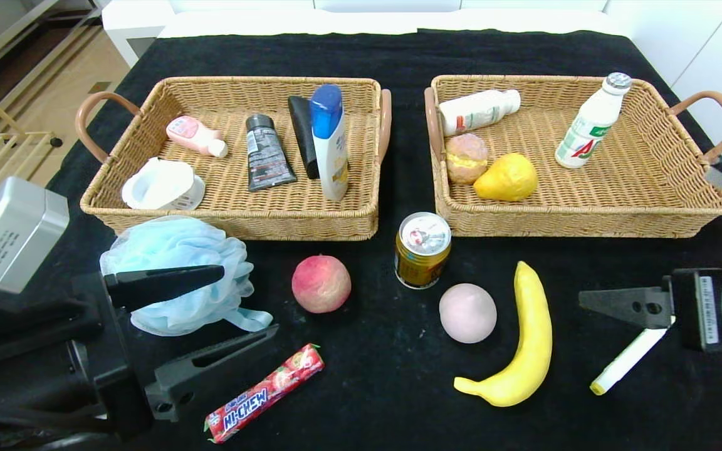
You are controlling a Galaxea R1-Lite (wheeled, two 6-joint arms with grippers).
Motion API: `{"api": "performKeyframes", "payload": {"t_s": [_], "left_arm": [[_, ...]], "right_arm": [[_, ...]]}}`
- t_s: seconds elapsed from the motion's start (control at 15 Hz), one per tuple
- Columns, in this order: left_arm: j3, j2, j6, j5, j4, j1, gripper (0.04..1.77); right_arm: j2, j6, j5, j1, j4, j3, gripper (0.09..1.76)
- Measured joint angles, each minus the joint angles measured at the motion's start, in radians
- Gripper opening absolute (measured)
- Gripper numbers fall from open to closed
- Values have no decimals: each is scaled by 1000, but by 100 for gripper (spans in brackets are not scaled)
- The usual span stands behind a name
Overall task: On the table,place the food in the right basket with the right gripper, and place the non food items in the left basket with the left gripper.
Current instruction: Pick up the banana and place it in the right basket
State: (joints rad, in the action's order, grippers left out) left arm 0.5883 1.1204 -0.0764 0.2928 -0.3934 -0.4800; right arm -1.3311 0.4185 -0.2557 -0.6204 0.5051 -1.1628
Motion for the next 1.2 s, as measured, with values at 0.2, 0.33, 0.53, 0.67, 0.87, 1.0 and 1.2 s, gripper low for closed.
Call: {"api": "performKeyframes", "payload": {"t_s": [0.2,0.33,0.53,0.67,0.87,1.0,1.2], "left_arm": [[5,-5,-5,-21,0,-1,172],[9,-8,-6,-23,0,-1,172],[10,-14,-9,-23,1,-4,172],[11,-18,-8,-24,2,-4,172],[10,-19,-9,-24,2,-4,172],[10,-22,-9,-23,2,-5,172],[10,-24,-10,-23,2,-5,172]], "right_arm": [[-106,71,-51,-43,55,-74,171],[-166,100,-55,-54,63,-100,171],[-236,164,-56,-70,129,-128,171],[-266,185,-56,-73,145,-143,171],[-300,190,-55,-74,143,-142,171],[-322,199,-56,-74,141,-146,171],[-349,201,-56,-74,140,-145,171]]}}
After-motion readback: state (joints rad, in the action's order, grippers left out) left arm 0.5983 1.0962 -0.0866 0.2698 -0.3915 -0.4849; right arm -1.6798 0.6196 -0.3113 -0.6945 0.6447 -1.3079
